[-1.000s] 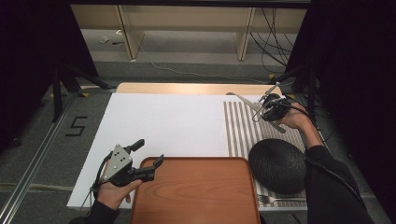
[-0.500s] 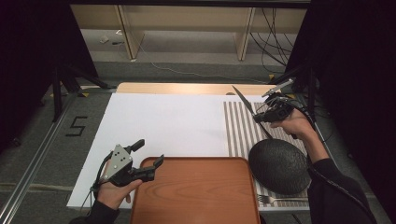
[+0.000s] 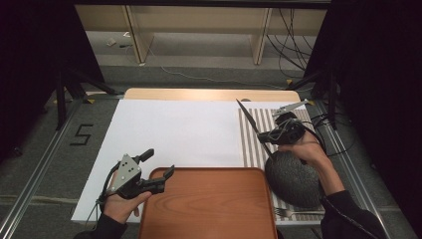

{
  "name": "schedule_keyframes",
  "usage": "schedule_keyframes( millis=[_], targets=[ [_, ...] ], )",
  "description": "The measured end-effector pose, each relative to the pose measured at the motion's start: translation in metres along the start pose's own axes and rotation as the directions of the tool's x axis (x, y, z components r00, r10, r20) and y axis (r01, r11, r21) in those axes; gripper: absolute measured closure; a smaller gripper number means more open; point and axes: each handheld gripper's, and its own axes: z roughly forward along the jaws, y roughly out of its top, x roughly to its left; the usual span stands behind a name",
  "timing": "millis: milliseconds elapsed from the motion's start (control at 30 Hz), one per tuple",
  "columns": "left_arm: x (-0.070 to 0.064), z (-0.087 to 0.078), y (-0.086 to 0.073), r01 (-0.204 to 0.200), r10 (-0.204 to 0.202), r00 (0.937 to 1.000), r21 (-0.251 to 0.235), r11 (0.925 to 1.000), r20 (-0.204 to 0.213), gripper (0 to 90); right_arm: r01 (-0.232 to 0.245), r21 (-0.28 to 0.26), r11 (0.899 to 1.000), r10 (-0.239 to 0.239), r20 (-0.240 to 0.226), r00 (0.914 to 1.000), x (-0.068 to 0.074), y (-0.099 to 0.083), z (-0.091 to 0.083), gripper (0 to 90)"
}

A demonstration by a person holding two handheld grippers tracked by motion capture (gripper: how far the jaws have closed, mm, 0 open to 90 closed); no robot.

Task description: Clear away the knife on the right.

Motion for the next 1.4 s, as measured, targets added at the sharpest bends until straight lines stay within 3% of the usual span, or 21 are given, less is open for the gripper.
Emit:
schedule_keyframes(
  millis=[267,533,633,1400],
  targets=[
    [0.0,-0.002,0.001,-0.006,0.006,1.0,-0.007,1.0,-0.003,16.8,0.011,-0.03,0.999,-0.013,-0.045,0.9989,0.024,-0.003,-0.003,80.6],
    [0.002,-0.003,0.002,0.007,-0.007,1.0,-0.023,0.9997,-0.003,16.8,0.026,-0.045,0.999,-0.028,-0.045,0.9986,0.046,-0.009,-0.006,80.6],
    [0.004,-0.004,0.002,0.03,-0.03,0.9996,-0.033,0.999,0.0,16.7,0.022,-0.044,0.999,-0.025,-0.054,0.9983,0.052,-0.012,-0.005,80.6],
    [0.004,-0.005,0.001,-0.002,0.001,0.9997,-0.031,0.9995,-0.023,16.8,0.067,-0.008,0.998,-0.067,-0.141,0.9877,0.101,-0.033,0.002,80.6]
  ],
)
